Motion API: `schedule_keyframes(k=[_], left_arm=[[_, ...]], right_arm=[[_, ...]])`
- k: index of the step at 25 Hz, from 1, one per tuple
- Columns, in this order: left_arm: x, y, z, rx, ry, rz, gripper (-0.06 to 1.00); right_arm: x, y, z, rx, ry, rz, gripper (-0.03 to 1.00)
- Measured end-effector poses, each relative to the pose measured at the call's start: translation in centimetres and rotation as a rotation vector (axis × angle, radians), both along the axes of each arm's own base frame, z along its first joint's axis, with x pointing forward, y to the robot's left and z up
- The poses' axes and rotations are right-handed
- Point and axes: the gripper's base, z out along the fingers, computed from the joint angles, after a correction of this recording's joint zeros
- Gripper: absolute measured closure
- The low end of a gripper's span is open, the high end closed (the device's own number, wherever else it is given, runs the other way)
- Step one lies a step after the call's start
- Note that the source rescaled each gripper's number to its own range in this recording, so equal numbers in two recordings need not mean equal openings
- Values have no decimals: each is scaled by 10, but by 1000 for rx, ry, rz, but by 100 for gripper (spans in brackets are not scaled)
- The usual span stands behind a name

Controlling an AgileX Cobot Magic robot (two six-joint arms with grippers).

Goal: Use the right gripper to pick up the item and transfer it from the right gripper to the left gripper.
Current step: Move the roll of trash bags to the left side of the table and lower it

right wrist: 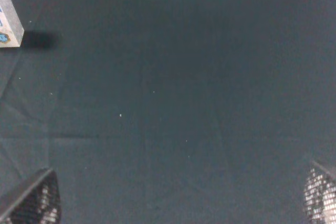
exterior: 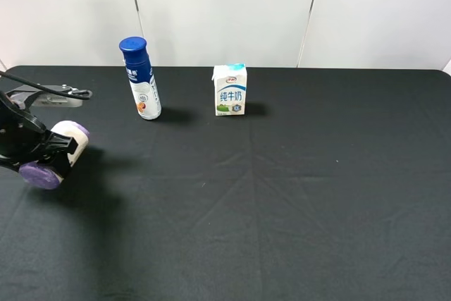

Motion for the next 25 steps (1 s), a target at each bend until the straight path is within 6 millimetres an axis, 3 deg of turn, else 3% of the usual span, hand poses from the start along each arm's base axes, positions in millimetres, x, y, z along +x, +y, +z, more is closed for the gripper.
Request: schedule_keyframes(k=[9,20,21,23,25], left_arm=[[-5,-27,0,-23,19,-121,94],[-7,-31,0,-45,35,-159,94],[-7,-31,0,-45,34,-160,87],[-4,-32,0,-53,8,-146,40],[-2,-32,1,-62,-11,-134,14]], right_arm=[[0,0,0,0,0,0,-3],[0,0,0,0,0,0,-3],[0,0,0,0,0,0,-3],[0,0,0,0,0,0,-3],[0,0,0,0,0,0,-3]])
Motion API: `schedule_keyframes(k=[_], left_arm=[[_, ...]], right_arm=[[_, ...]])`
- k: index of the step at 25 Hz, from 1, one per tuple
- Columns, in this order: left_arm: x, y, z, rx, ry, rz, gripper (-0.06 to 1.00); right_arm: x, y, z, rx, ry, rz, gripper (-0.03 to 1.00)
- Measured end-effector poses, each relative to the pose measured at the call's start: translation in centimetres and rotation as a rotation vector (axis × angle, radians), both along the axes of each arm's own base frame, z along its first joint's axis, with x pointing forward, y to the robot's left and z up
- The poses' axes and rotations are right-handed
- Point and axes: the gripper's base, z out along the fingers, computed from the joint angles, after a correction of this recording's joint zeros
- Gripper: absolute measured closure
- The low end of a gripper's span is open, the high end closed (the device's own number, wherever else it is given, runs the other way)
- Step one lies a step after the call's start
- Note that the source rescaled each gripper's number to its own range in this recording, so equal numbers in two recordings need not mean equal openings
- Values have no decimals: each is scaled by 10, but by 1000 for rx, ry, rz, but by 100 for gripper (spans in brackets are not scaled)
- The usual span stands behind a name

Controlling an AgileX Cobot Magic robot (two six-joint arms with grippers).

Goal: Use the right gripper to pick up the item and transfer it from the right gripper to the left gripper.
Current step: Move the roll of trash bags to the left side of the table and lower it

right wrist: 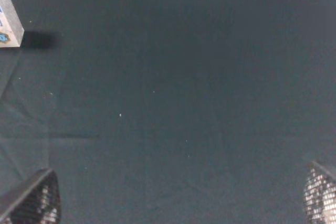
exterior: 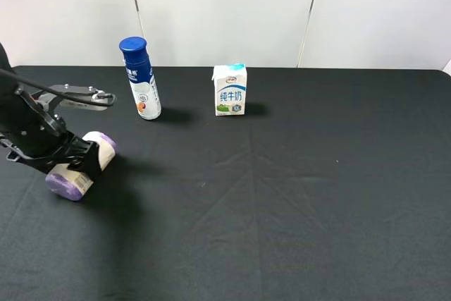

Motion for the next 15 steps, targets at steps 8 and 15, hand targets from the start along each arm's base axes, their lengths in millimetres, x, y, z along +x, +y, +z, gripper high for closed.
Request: schedule_keyframes(k=[8,15], left_arm=[[1,0,0,-5,-6,6,-5],[-4,0,17,-9,-39,-7,-6]], right_arm=[[0,0,0,0,0,0,-3],[0,0,0,0,0,0,-3]])
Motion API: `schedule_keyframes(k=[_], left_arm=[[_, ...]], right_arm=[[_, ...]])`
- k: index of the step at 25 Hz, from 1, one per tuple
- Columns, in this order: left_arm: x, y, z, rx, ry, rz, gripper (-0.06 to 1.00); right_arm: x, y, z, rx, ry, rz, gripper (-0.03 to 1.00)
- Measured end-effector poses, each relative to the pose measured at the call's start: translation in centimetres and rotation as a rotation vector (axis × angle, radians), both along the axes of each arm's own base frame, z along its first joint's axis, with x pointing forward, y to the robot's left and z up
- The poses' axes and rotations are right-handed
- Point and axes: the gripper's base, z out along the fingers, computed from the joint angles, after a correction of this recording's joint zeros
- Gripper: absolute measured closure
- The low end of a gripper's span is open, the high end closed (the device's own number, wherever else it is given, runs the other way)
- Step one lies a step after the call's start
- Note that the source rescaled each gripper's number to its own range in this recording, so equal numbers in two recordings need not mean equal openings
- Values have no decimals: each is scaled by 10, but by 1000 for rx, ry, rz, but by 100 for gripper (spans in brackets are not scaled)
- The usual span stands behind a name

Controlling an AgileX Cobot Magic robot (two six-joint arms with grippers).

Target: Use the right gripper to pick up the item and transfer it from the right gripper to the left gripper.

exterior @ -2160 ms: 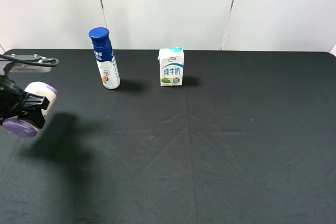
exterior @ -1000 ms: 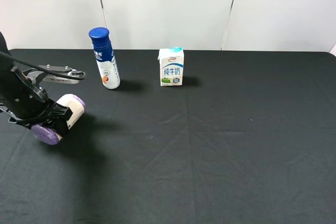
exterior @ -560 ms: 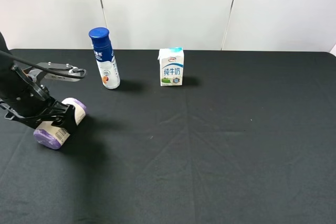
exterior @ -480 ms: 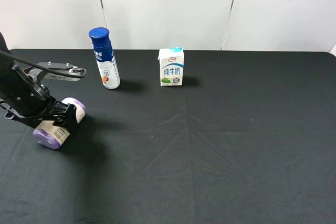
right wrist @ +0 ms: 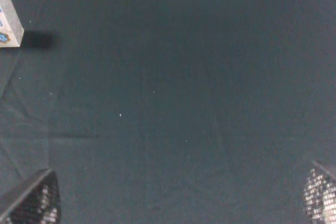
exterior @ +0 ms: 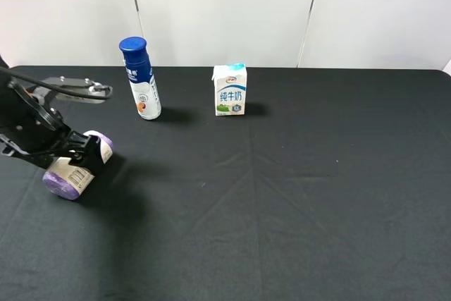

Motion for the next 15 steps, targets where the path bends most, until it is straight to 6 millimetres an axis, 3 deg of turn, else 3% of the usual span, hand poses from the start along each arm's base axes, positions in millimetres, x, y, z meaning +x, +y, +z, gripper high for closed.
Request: schedule_keyframes(k=[8,15], left_arm=[[-17,4,49,-1,-135,-22,-6],[-48,14,91,44,-218,22,-6]], right_arm=[[0,0,0,0,0,0,-3],[0,0,0,0,0,0,-3]])
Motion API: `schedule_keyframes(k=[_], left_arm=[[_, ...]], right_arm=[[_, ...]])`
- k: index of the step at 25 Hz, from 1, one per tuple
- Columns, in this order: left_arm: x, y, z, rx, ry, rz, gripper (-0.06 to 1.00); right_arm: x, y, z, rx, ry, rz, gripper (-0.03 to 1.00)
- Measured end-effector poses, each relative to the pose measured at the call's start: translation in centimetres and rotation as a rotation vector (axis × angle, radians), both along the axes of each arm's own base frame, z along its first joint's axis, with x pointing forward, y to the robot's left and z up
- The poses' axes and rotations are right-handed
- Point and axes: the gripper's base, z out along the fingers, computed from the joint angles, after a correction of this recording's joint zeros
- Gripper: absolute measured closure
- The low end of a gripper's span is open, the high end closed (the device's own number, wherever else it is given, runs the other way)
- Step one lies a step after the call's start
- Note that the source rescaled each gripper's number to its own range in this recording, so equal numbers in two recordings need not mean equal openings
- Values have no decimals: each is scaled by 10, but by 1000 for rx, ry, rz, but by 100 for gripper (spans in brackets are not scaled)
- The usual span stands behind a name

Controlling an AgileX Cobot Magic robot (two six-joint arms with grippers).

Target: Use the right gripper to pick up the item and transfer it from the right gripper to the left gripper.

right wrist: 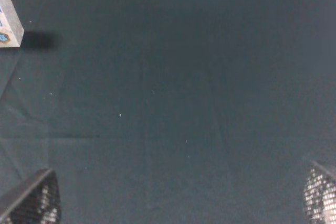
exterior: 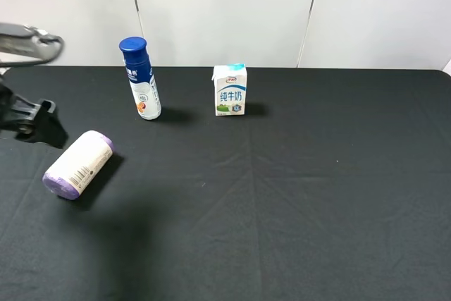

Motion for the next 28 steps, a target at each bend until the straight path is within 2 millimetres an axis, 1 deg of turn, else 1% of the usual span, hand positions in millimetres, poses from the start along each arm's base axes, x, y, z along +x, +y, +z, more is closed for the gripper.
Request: schedule_keyframes(k=[4,6,10,12,17,25,28], left_arm=[[-29,5,26,-6,-48,10,-6],[-46,7,38,-12,-77,10,-6],[-82,13,58,-35,-139,37,-6],[-101,15,64,-50,-164,56,-6],[-145,22,72,-81,-188,107,-6],[-193,29,81,-149,-423,130,-6],[-210,32,74,-158,-493,131,-6]], right_arm=[[0,0,0,0,0,0,-3],[0,0,0,0,0,0,-3],[0,0,0,0,0,0,-3],[0,0,0,0,0,0,-3],[0,0,0,0,0,0,-3],[0,0,0,0,0,0,-3],[0,0,0,0,0,0,-3]])
